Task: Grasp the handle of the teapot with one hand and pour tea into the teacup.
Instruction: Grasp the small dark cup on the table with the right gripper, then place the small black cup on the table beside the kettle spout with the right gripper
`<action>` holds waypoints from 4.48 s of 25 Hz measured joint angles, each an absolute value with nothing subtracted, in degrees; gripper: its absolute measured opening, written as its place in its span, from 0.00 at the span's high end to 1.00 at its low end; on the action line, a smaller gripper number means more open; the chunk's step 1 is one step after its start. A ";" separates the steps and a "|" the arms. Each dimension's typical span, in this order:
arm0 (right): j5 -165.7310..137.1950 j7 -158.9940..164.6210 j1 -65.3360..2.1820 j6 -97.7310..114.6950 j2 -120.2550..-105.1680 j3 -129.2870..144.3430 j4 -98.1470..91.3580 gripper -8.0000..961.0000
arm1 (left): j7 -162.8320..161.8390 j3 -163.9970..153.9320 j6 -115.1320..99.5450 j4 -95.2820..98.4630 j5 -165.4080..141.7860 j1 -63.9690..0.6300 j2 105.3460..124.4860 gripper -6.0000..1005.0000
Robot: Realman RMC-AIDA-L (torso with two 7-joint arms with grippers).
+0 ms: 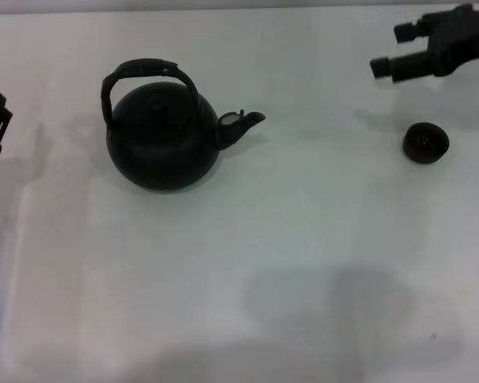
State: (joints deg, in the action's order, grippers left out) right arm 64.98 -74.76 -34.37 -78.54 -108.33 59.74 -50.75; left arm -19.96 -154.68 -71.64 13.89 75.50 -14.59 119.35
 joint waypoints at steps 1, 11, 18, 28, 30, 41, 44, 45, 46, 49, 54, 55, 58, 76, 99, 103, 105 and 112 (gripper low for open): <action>62.42 -73.57 -34.51 -79.05 -109.23 59.79 -52.78 0.12 | -19.95 -154.69 -71.64 13.89 75.50 -14.63 119.35 0.12; 41.54 -62.93 -38.64 -80.39 -115.31 69.65 -60.28 0.12 | -19.95 -154.60 -71.57 14.11 76.01 -14.72 119.31 0.12; 36.21 -58.33 -42.01 -74.36 -115.47 77.14 -56.42 0.12 | -19.95 -154.60 -71.54 14.15 76.03 -14.52 119.31 0.12; 29.44 -56.00 -44.46 -72.68 -115.21 77.00 -51.53 0.12 | -19.95 -154.73 -71.56 13.90 76.03 -14.49 119.25 0.12; 28.42 -55.70 -44.54 -72.52 -115.21 76.77 -50.84 0.12 | -19.95 -154.78 -71.58 13.89 76.03 -14.52 119.21 0.12; 25.39 -54.21 -44.35 -72.89 -115.04 76.68 -49.13 0.12 | -19.95 -154.95 -72.01 13.89 75.90 -14.46 119.24 0.12; 24.45 -53.75 -44.52 -72.79 -115.01 76.52 -48.25 0.12 | -19.95 -155.01 -72.07 13.88 75.86 -14.39 119.25 0.12; 24.16 -53.68 -44.50 -72.72 -115.04 76.45 -48.13 0.12 | -19.95 -155.03 -72.09 13.90 75.83 -14.37 119.26 0.12; 23.94 -53.68 -44.41 -72.72 -115.06 76.30 -48.13 0.12 | -19.95 -155.04 -72.13 13.93 75.76 -14.32 119.27 0.12; 23.77 -53.56 -44.17 -72.92 -115.00 75.99 -48.08 0.12 | -19.95 -155.04 -72.16 13.96 75.73 -14.32 119.27 0.12; 23.33 -53.10 -43.26 -73.75 -114.79 75.82 -48.57 0.12 | -19.95 -155.04 -72.23 14.23 75.69 -14.32 119.27 0.12; 23.04 -53.09 -43.19 -73.99 -114.79 75.72 -48.63 0.12 | -19.95 -155.04 -72.24 14.24 75.68 -14.32 119.27 0.12; 22.24 -53.09 -43.09 -74.38 -114.86 75.40 -48.78 0.13 | -19.95 -155.02 -72.25 14.25 75.67 -14.36 119.27 0.12; 31.33 -53.18 -46.70 -79.58 -116.03 88.69 -56.53 0.26 | -19.95 -154.68 -72.44 14.47 75.67 -14.90 119.31 0.12; 37.84 -52.70 -48.98 -73.04 -116.20 101.79 -53.26 0.26 | -19.95 -154.68 -72.52 14.50 75.81 -15.01 119.18 0.12; 37.91 -52.72 -48.88 -72.72 -116.20 102.19 -53.35 0.23 | -19.95 -154.65 -72.52 14.50 75.86 -15.03 119.17 0.12; 38.05 -52.73 -48.85 -72.70 -116.20 102.24 -53.37 0.21 | -19.95 -154.61 -72.52 14.46 75.88 -15.03 119.18 0.12; 39.13 -52.79 -48.94 -72.68 -116.17 101.98 -53.84 0.13 | -19.95 -154.59 -73.06 14.19 76.01 -15.03 119.18 0.12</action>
